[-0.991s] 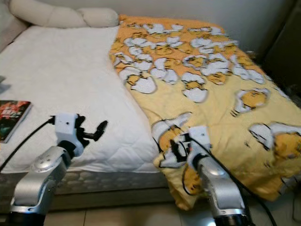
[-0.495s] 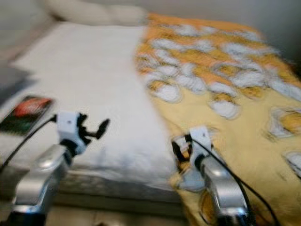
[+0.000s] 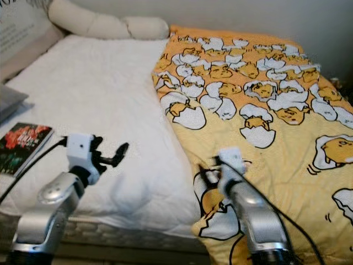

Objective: Clean up the room

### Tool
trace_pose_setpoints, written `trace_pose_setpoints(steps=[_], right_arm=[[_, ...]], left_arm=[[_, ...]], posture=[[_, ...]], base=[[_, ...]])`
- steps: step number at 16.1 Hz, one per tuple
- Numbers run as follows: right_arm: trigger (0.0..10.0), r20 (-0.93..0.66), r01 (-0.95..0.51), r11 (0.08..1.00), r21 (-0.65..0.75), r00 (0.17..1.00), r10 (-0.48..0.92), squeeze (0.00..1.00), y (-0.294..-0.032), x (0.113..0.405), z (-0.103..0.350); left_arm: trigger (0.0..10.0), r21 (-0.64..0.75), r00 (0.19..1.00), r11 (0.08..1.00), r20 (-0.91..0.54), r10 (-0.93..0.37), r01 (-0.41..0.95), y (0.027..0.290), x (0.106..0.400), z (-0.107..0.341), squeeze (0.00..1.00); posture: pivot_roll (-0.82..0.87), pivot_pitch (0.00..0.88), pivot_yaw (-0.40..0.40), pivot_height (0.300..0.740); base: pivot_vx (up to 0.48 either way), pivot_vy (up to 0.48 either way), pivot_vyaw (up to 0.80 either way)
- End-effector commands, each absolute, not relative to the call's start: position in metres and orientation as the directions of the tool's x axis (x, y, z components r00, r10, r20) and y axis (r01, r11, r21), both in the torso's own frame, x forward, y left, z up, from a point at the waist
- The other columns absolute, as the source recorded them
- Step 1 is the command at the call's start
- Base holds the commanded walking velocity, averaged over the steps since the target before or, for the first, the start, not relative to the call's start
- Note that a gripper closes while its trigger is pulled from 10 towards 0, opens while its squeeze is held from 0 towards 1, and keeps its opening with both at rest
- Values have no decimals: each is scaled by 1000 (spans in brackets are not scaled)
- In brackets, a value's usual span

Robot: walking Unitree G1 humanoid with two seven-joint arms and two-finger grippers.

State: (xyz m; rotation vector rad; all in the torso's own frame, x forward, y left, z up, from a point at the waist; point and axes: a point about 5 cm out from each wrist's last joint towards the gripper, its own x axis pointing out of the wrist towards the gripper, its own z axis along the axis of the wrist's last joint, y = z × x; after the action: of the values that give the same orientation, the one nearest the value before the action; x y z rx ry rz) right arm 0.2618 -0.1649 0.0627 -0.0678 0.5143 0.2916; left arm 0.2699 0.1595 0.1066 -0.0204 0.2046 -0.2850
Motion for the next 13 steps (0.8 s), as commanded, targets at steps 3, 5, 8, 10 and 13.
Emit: trace_pose_setpoints(steps=[3,5,8,10,13], right_arm=[[10000,-715,-271,960,-63,684,146,1000,-179,250,43],[10000,-801,-178,983,-53,595,64,1000,-193,245,38],[10000,-863,-133,990,-46,505,28,831,-205,243,44],[10000,-910,-103,993,-58,414,-11,0,-214,238,47],[10000,-939,-5,1000,-13,344,-10,0,-221,231,43]], left_arm=[[10000,-33,924,949,-216,-314,314,159,268,105,780],[10000,-16,867,898,-252,-429,440,153,265,104,0],[10000,-36,773,815,-296,-561,578,144,258,105,0],[10000,-69,668,726,-337,-663,685,138,250,104,0],[10000,-92,581,654,-378,-721,751,132,241,100,0]], posture=[[-31,0,-27,740],[-33,0,-33,740],[-39,0,-41,740],[-46,0,-50,740],[-56,0,-59,740]], base=[[0,0,0],[0,0,0],[0,0,0],[0,0,0],[0,0,0]])
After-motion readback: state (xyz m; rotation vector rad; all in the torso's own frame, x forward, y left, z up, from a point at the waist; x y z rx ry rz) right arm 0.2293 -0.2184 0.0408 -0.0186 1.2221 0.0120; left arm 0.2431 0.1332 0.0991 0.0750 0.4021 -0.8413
